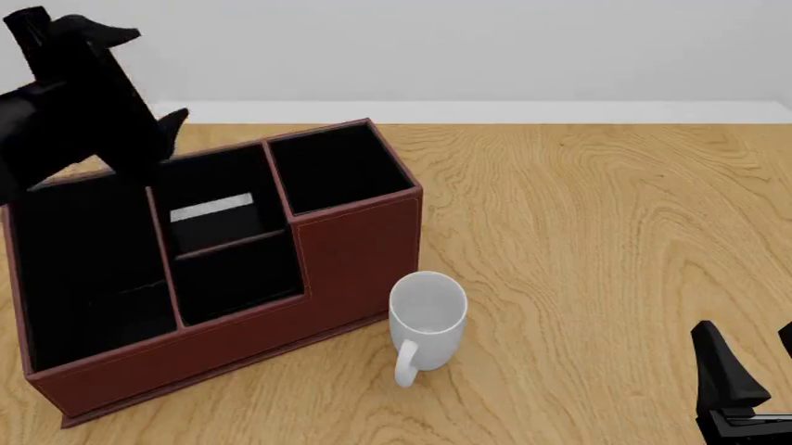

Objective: Pick up the book and place it in the front compartment of the caddy.

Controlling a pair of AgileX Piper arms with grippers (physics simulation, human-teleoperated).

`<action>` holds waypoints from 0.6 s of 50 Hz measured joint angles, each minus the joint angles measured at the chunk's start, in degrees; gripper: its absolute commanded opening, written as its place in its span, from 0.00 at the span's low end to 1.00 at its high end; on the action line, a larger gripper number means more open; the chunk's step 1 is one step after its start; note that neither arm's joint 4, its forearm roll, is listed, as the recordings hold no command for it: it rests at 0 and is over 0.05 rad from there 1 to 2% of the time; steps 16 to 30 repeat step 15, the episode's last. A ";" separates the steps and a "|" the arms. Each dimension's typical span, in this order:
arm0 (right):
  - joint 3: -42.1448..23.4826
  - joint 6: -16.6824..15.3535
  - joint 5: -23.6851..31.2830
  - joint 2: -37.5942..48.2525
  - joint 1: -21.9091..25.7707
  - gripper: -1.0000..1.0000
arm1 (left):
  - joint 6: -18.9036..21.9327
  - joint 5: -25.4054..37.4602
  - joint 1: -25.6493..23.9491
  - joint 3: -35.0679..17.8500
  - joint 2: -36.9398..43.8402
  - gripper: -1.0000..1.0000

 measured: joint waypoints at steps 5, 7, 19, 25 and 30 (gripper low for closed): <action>0.00 0.00 0.00 0.00 0.00 1.00 | -1.71 3.30 -1.73 -1.75 -6.57 1.00; 0.00 0.00 0.00 0.00 0.00 1.00 | -2.07 4.69 -2.42 -2.30 -9.36 1.00; 0.00 -0.01 0.00 0.00 0.00 1.00 | -3.82 10.45 -4.96 -4.54 -21.05 1.00; 0.00 -0.01 0.00 0.00 0.00 1.00 | -3.82 10.45 -4.96 -4.54 -21.05 1.00; 0.00 -0.01 0.00 0.00 0.00 1.00 | -3.82 10.45 -4.96 -4.54 -21.05 1.00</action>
